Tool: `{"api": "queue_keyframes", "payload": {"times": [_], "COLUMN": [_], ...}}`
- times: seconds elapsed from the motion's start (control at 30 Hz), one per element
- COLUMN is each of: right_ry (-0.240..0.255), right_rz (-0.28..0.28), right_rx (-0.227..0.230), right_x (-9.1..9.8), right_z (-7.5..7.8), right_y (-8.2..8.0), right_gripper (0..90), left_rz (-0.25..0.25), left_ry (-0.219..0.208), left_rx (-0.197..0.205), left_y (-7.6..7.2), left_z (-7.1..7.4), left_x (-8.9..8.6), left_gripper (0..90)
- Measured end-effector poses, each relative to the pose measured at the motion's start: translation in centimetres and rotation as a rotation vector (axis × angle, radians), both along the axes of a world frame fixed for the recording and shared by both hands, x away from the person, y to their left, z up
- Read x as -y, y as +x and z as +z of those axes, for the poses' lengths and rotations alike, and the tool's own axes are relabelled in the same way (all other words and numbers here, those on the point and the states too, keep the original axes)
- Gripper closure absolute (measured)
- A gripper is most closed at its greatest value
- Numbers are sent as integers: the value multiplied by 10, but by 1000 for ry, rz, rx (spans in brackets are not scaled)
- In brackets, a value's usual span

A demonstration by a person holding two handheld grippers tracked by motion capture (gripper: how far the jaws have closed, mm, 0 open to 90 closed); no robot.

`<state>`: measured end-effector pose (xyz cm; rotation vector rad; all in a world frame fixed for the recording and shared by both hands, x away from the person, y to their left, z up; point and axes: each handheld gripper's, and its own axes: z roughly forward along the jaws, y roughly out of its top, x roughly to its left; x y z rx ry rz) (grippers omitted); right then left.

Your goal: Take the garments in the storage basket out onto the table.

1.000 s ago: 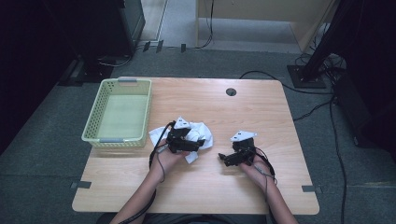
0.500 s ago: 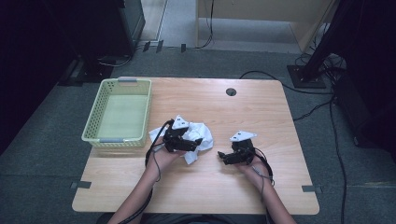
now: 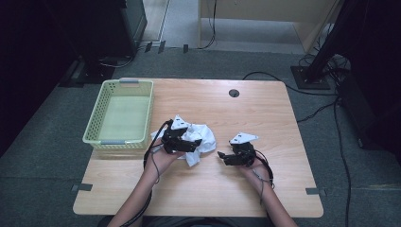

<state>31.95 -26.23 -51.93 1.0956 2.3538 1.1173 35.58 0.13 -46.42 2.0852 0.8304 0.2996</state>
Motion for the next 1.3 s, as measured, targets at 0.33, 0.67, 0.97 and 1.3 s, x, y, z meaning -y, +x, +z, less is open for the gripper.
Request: {"api": "queue_keyframes", "payload": {"times": [0.33, 0.67, 0.97, 1.3], "right_ry": [69, 62, 80, 111], "right_rz": [-2, 7, 5, 15], "right_rx": [-25, -24, -19, -33], "right_x": [-9, -16, -18, -20], "right_z": [3, 2, 3, 3], "right_y": [1, 5, 7, 10], "right_gripper": [403, 411, 438, 494], "left_rz": [-3, -20, -12, -30], "left_ry": [5, -27, -52, -43], "left_rx": [10, 19, -51, -41], "left_y": [0, -2, 2, -1], "left_z": [-1, 3, -2, -1], "left_x": [-3, -8, -10, -9], "left_gripper": [239, 441, 526, 703]}}
